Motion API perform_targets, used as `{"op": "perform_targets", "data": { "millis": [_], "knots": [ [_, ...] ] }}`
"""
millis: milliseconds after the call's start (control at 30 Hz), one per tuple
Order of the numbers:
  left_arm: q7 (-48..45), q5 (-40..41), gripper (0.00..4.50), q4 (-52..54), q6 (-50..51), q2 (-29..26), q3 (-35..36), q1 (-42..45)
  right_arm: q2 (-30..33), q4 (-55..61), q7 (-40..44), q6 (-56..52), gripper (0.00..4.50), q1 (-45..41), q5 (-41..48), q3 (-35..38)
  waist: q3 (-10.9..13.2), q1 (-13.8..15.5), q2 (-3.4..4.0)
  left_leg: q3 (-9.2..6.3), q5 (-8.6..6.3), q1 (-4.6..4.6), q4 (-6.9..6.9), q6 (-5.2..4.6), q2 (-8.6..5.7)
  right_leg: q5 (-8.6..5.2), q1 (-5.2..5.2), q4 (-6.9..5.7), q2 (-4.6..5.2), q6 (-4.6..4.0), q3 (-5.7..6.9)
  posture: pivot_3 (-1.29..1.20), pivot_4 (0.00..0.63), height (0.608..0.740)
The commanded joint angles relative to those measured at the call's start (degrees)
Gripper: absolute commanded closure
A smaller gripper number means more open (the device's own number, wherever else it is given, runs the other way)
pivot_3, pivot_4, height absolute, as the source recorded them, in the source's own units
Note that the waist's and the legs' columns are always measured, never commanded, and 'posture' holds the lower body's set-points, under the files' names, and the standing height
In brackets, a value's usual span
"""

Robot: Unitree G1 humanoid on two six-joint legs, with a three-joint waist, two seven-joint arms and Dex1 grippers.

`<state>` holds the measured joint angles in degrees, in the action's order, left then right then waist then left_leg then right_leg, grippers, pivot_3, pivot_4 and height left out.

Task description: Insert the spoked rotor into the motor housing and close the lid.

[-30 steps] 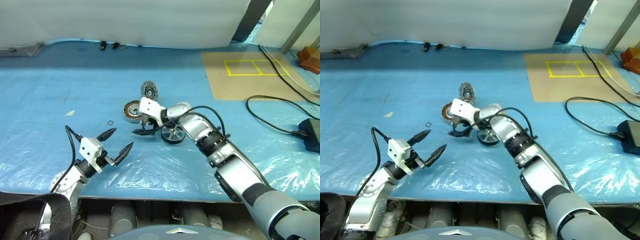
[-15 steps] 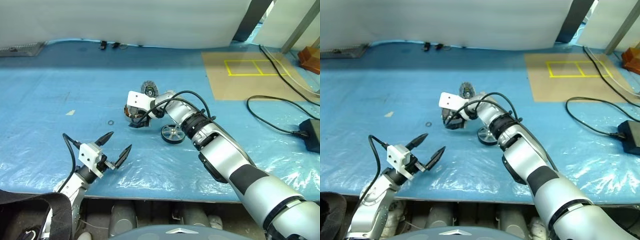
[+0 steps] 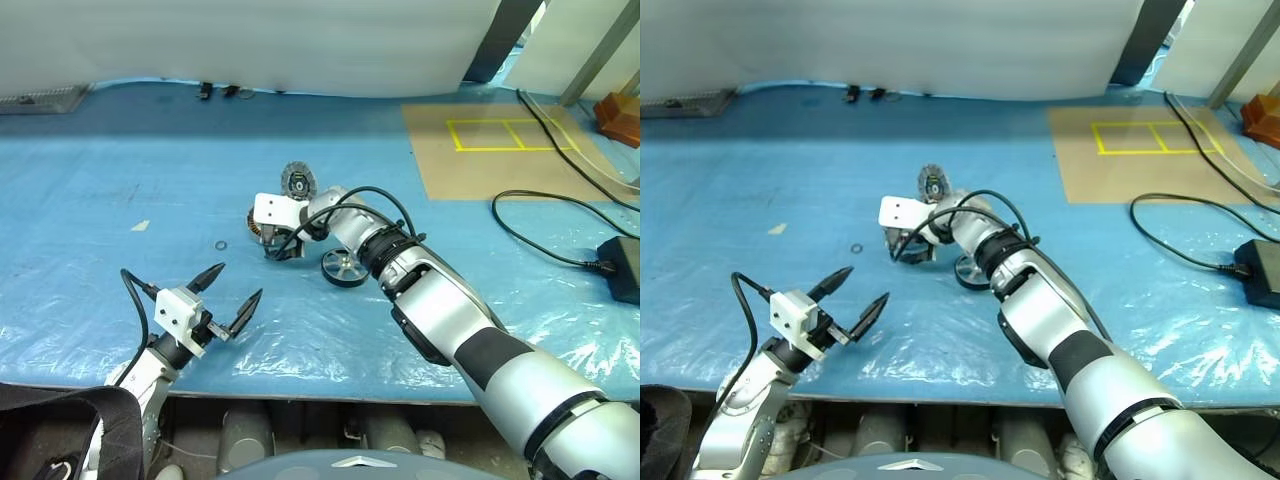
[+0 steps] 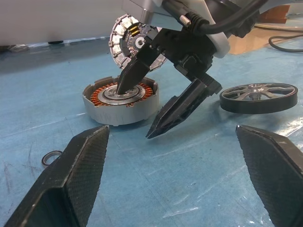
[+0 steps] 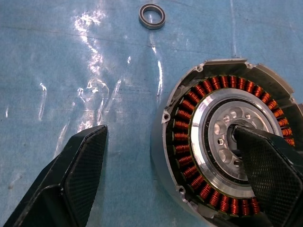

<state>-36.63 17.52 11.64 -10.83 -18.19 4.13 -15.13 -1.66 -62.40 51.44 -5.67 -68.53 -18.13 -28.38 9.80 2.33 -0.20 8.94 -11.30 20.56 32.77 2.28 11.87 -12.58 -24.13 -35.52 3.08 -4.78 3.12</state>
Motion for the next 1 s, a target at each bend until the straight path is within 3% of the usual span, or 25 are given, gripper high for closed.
{"op": "perform_targets", "data": {
  "millis": [33,100,367,633,1000],
  "knots": [
    [-0.15,0.23,0.00,1.77,-0.76,-0.47,-0.02,0.26,-1.19,-3.28,1.29,-0.75,0.02,0.08,-1.85,-1.23,-0.01,0.00,0.02,0.02,0.00,-0.05,0.00,0.00,0.00,0.00,0.01,-0.03,0.00,0.00,-0.04,0.00,0.150,0.740],
    [-0.17,0.25,0.00,1.72,-0.57,-0.49,-0.12,0.63,-1.79,-4.61,1.40,-0.61,0.02,-0.58,-2.29,-1.19,-0.01,0.00,0.05,0.04,0.00,-0.20,0.00,0.00,0.00,-0.01,0.07,-0.07,0.00,-0.01,-0.09,0.00,0.150,0.740],
    [-0.48,0.52,0.00,1.84,0.03,-1.17,0.14,1.60,-2.49,-8.48,2.12,2.44,2.44,-3.13,-5.70,-2.34,-0.03,-0.14,0.11,0.04,-0.01,-0.46,-0.06,0.01,0.00,-0.05,0.17,-0.12,0.01,-0.06,-0.22,0.00,0.150,0.740],
    [-1.02,1.29,0.00,1.65,0.19,-2.64,1.07,1.61,2.34,-1.62,10.31,9.80,2.49,0.42,-6.68,-4.49,-0.02,0.14,0.24,0.05,-0.02,-0.53,-0.04,0.01,0.02,-0.05,0.18,-0.22,0.02,-0.07,-0.24,0.00,0.150,0.740],
    [-3.08,1.73,0.00,-1.18,-0.25,-3.43,1.04,3.56,14.56,28.24,28.15,11.48,2.49,12.53,-4.08,-7.90,-0.06,0.18,0.17,0.39,-0.02,-0.43,-0.09,-0.02,0.01,-0.06,0.17,-0.06,0.02,-0.06,-0.23,0.00,0.150,0.740]
  ]
}}
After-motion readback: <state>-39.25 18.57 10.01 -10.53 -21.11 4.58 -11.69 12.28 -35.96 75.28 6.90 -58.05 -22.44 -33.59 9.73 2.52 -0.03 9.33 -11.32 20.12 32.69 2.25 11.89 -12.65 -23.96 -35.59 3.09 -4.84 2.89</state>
